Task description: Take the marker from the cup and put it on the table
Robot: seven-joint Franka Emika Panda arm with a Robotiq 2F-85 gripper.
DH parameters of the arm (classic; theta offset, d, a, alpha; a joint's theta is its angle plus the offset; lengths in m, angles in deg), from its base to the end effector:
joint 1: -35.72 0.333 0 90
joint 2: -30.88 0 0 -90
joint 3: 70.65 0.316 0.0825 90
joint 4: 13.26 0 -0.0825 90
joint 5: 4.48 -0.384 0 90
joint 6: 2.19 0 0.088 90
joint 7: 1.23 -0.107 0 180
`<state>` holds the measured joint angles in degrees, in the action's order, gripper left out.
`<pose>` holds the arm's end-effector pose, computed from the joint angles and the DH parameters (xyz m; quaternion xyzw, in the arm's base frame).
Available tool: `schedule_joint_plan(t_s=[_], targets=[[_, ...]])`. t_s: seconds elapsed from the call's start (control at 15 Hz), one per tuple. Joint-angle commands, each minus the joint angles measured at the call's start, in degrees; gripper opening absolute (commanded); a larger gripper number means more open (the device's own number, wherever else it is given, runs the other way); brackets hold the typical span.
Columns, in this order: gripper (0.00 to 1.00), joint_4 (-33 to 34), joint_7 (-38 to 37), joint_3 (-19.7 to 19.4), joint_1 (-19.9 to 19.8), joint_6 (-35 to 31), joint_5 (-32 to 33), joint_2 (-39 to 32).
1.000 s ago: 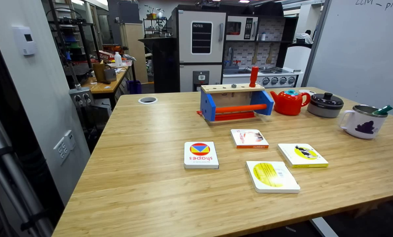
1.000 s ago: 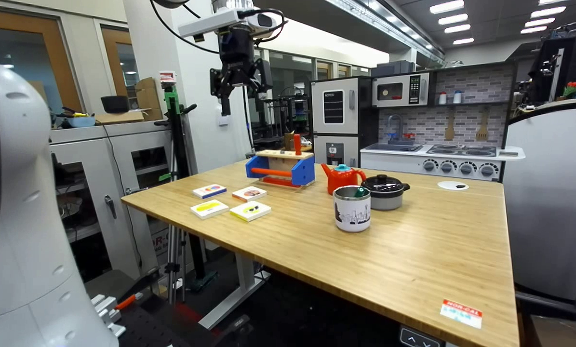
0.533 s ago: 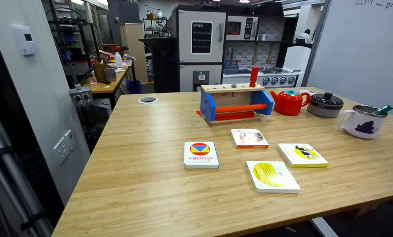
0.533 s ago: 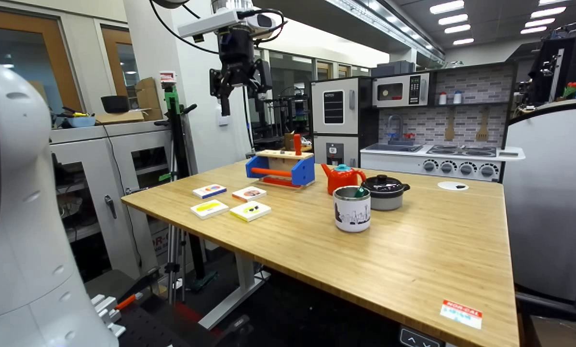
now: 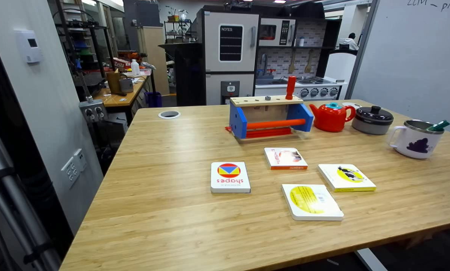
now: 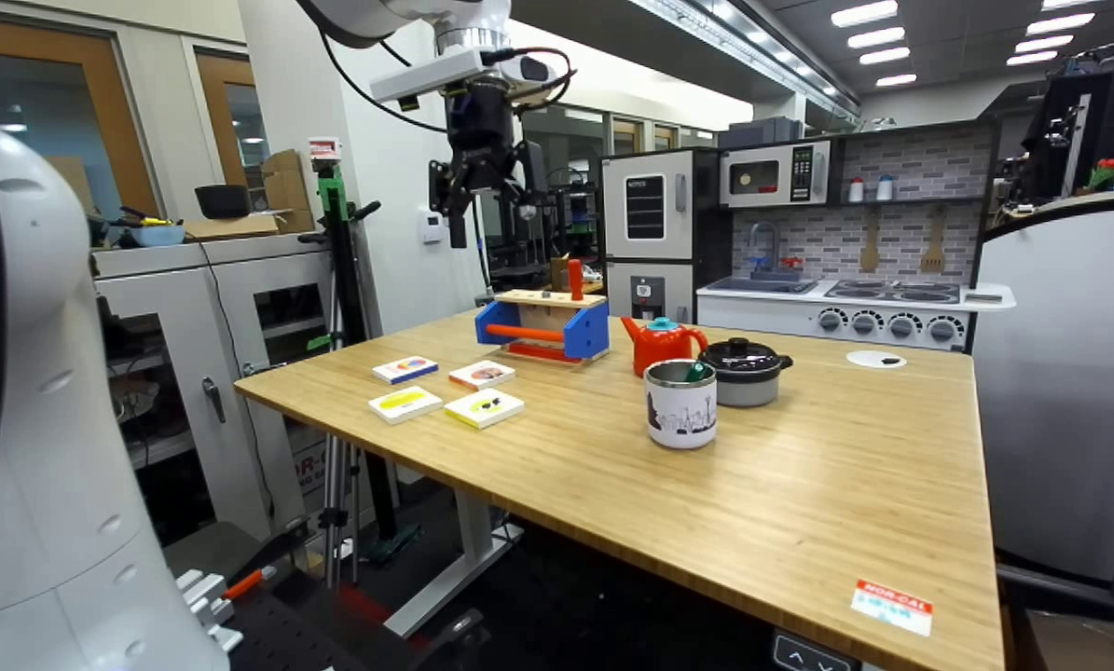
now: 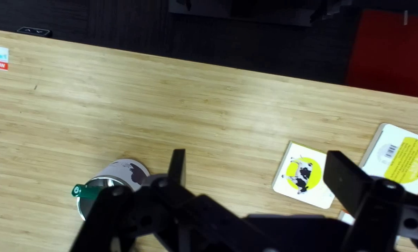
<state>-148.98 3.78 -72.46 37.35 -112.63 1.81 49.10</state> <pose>0.4326 -0.0093 0.4380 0.9949 0.0654 -0.0634 0.0424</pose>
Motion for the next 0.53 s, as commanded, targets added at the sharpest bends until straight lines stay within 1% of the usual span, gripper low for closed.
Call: schedule_joint_plan(t_s=[0.0, 0.47], targets=[[1.00, 1.6, -1.9, -0.2, -2.3, -1.6, 1.8, -3.8], [1.00, 3.8, -3.1, -1.6, -4.5, -2.9, 2.9, -8.2]])
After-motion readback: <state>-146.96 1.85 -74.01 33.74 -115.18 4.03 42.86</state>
